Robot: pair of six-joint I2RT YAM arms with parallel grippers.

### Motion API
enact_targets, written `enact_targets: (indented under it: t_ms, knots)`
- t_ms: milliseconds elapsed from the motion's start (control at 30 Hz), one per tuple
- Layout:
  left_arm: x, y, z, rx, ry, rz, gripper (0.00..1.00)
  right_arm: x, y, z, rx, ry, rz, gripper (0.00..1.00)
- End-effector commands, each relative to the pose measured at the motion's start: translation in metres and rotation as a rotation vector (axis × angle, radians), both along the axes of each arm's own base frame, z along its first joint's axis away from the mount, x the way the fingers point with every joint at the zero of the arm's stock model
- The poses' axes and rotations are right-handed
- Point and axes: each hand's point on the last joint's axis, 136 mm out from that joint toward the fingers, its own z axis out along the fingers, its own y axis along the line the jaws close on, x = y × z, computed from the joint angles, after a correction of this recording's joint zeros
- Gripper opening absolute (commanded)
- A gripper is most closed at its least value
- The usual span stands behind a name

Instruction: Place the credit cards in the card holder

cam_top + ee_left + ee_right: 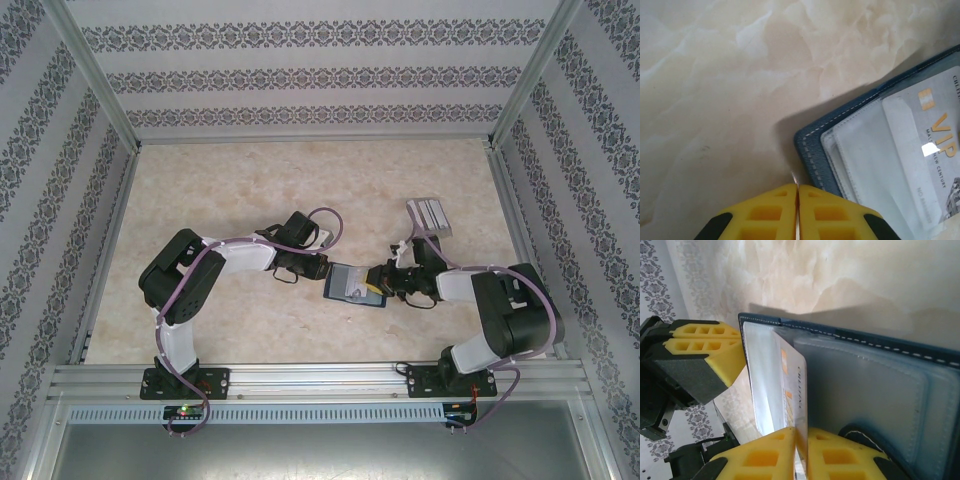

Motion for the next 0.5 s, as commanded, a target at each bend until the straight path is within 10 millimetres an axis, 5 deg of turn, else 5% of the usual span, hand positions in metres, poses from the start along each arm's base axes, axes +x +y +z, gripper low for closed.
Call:
enact_targets:
  t_ms: [0, 467]
  knots:
    - [-0.005, 0.003, 0.0, 0.004, 0.012, 0.012, 0.1, -0.004, 0.0, -0.007, -0.054, 0.031, -0.038, 0.14]
    - [-0.007, -0.002, -0.006, -0.009, 0.047, 0.014, 0.1, 0.002, 0.032, -0.009, -0.091, 0.033, 0.014, 0.14]
